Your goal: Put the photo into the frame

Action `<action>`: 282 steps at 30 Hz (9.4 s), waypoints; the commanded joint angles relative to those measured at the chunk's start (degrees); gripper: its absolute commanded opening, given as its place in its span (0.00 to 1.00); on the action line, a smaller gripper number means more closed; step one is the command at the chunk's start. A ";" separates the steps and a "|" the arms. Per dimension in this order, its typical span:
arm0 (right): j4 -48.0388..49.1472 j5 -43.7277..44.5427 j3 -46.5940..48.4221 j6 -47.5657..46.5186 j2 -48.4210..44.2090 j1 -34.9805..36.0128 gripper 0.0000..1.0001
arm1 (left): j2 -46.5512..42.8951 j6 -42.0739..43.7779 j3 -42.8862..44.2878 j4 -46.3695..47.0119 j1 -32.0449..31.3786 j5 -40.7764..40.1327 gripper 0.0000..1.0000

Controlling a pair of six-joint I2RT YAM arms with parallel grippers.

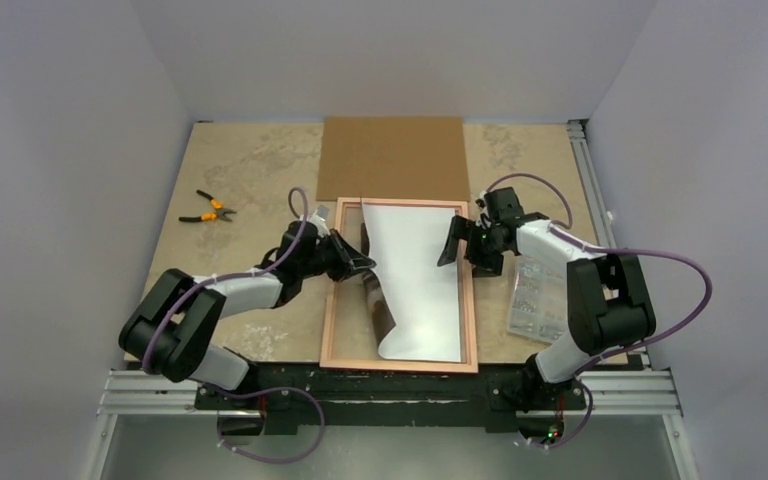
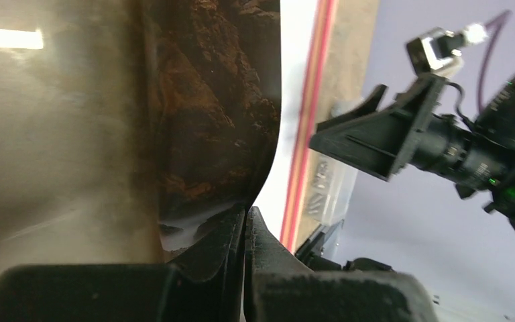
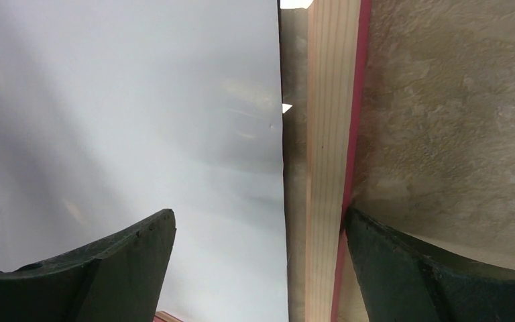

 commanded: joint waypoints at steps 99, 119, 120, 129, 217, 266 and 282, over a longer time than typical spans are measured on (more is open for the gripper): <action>0.03 -6.97 -5.40 -1.81 -9.73 -12.46 0.96 | -15.96 11.79 14.73 -37.84 -8.04 -10.70 0.51; 0.16 -4.80 -5.31 -3.05 -7.20 -12.38 0.96 | -9.34 22.32 23.52 -64.27 -6.18 -28.89 1.00; 0.24 -4.96 -5.42 -3.08 -6.94 -12.37 0.96 | -8.64 22.27 22.50 -62.14 -5.48 -26.86 0.99; 1.50 -7.23 -6.45 -3.23 -4.79 -11.92 0.95 | -3.37 20.28 15.11 -48.44 -1.72 -13.28 0.85; 0.50 -23.82 78.48 15.06 51.62 -8.24 0.94 | 48.36 13.52 84.42 -37.98 26.68 25.03 0.97; -5.74 -3.86 6.44 -4.15 -5.91 -6.66 0.99 | -24.42 12.80 4.71 -47.82 -5.66 -5.12 0.93; -11.17 12.07 4.03 -4.15 -19.38 -6.66 0.99 | -23.19 5.53 1.70 -43.57 -14.73 -9.57 0.96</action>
